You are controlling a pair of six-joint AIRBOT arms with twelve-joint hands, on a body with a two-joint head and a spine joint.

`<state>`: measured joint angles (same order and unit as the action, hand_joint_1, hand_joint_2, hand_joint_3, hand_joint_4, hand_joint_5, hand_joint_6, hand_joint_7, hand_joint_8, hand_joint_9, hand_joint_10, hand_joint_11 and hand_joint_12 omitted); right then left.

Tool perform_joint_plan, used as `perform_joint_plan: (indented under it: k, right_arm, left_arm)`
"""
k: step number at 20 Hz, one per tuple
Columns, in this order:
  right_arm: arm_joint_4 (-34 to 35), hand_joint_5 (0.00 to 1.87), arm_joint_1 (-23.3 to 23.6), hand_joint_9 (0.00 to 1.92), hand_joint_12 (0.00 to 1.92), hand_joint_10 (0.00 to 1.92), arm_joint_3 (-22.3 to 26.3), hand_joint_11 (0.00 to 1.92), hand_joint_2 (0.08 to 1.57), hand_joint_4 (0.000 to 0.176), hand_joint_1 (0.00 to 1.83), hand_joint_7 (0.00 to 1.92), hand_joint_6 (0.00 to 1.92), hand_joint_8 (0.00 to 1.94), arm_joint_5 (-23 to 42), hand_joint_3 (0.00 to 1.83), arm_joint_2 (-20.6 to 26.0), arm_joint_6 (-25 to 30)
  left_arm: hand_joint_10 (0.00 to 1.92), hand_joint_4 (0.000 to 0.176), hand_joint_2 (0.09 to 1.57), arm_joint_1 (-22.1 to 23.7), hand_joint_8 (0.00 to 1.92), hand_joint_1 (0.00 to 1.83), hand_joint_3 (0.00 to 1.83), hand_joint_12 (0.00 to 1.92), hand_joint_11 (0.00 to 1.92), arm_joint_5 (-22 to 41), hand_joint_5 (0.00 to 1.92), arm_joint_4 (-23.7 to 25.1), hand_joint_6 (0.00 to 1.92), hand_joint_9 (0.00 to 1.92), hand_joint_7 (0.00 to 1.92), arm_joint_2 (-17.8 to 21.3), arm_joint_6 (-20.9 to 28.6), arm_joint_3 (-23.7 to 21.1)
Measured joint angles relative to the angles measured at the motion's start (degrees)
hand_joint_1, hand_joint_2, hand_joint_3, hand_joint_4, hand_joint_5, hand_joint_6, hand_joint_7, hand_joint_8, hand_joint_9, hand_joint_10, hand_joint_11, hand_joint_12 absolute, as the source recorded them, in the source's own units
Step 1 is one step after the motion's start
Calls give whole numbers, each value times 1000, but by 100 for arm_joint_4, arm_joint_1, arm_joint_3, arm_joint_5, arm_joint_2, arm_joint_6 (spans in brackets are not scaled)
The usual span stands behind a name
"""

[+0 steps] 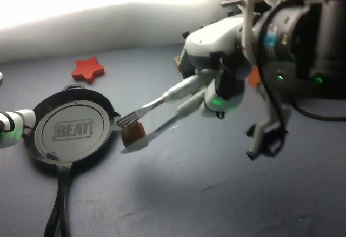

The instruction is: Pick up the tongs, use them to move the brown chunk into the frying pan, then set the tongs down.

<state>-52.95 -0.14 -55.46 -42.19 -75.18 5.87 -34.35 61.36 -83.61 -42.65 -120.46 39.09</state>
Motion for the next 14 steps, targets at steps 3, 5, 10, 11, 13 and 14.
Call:
perform_joint_plan:
  k: [3,5,10,11,13,14]
  right_arm:
    - [-20,769,94,669,1653,1077,-343,207,1210,18,1167,842,1319,1222,136,1,-317,-63]
    - [-17,749,136,658,1646,1064,-603,188,1221,18,1159,824,1354,1241,229,2,-573,-111]
    - [-17,780,140,656,1657,1057,-1211,173,1215,22,1164,820,1322,1234,505,0,-1224,-144]
    - [-20,800,138,679,1633,1029,-1292,188,1204,21,1170,840,1300,1194,562,0,-1309,-170]
    - [-33,777,68,683,1628,1014,-1545,206,1209,20,1167,842,1315,1208,654,0,-1554,-201]
    - [-24,768,20,680,1628,1016,-1661,210,1214,21,1164,829,1327,1229,693,2,-1661,-203]
  left_arm:
    - [3,37,1352,2,2,79,0,851,0,0,116,-2,0,172,122,0,0,0]
    - [6,31,1356,2,6,42,1,874,0,0,133,0,6,182,137,0,-13,0]
    - [3,28,1358,0,0,63,1,888,0,-7,133,2,2,179,134,0,-20,0]
    - [2,29,1357,0,0,63,1,890,0,-4,130,0,1,178,135,0,-20,0]
    - [7,39,1355,0,3,62,0,898,0,-7,141,0,4,195,151,0,-24,0]
    - [8,48,1357,0,3,44,1,892,0,-9,120,4,1,198,155,0,-33,0]
